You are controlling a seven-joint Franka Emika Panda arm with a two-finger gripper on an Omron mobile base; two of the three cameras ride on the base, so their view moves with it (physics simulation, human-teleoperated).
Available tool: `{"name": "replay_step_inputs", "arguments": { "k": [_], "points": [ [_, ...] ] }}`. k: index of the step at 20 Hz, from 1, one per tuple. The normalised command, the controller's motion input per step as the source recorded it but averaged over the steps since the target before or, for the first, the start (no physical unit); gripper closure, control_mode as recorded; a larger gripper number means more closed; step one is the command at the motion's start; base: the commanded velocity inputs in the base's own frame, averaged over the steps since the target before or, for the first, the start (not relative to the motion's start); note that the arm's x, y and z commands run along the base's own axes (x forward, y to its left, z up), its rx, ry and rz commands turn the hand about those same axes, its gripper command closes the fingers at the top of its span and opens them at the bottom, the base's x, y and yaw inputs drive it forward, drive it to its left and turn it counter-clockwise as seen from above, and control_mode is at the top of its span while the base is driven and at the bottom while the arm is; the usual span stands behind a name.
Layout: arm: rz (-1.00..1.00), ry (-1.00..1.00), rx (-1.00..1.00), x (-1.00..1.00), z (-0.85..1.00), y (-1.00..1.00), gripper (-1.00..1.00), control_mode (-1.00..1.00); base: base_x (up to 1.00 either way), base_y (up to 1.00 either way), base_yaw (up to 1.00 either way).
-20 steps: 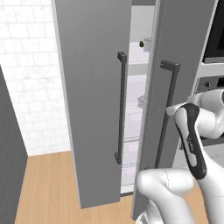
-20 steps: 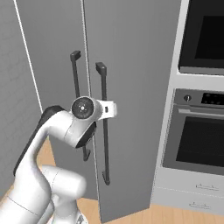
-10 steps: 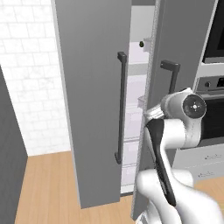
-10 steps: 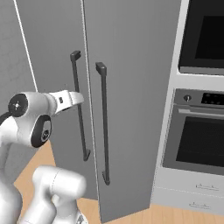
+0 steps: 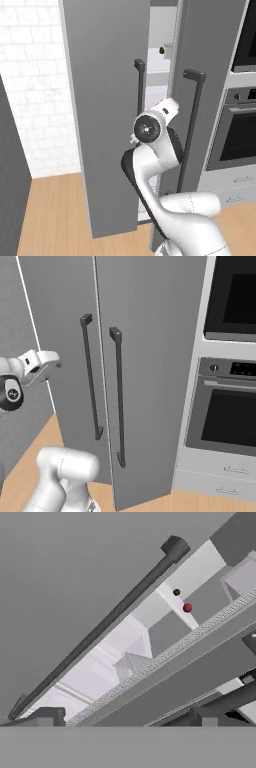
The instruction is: Take the strawberry from the fridge and place it on top of the pancake, located on the dining counter.
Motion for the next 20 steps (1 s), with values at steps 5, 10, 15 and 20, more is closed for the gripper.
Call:
{"name": "replay_step_inputs", "arguments": {
  "k": [5, 10, 15, 20],
  "points": [
    [-0.1, 0.21, -0.16, 0.74, 0.0, 0.11, -1.0, -1.0, 0.0, 0.0, 0.0],
    [-0.04, 0.11, -0.03, 0.8, 0.0, -0.26, -1.0, -1.0, 0.0, 0.0, 0.0],
    [-0.03, 0.11, -0.04, 0.8, -0.01, -0.07, -1.0, -1.0, 0.0, 0.0, 0.0],
    [-0.01, 0.06, -0.03, 0.51, 0.0, -0.14, -1.0, -1.0, 0.0, 0.0, 0.0]
  ]
}}
